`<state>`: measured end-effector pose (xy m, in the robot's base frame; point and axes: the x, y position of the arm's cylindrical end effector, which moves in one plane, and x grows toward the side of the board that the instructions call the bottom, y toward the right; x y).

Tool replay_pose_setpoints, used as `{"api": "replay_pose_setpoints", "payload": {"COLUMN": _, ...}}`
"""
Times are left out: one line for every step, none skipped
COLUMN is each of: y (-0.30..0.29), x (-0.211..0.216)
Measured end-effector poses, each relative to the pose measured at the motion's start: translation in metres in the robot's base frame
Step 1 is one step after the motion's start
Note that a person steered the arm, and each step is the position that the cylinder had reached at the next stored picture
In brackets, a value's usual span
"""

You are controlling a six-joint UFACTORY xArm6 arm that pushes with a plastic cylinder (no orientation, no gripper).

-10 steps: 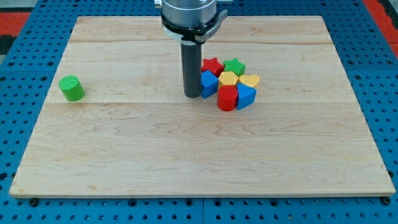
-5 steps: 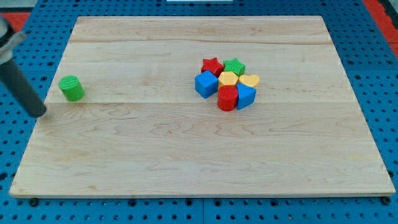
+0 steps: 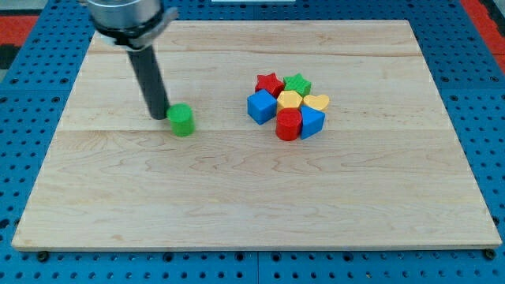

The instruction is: Move the green circle into the group of the blocks

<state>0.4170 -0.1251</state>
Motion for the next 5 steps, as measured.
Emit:
{"api": "replay_pose_setpoints", "payload": {"y": 0.013, "x": 0.005}}
{"api": "replay_pose_setpoints", "payload": {"y": 0.004, "x": 0.006}}
{"api": "replay_pose_setpoints", "payload": {"y": -0.016, "x": 0.011}}
{"api": "replay_pose_setpoints", "payload": {"y": -0.016, "x": 0.024}}
{"api": "replay_pose_setpoints", "payload": {"y": 0.004, "x": 0.025}}
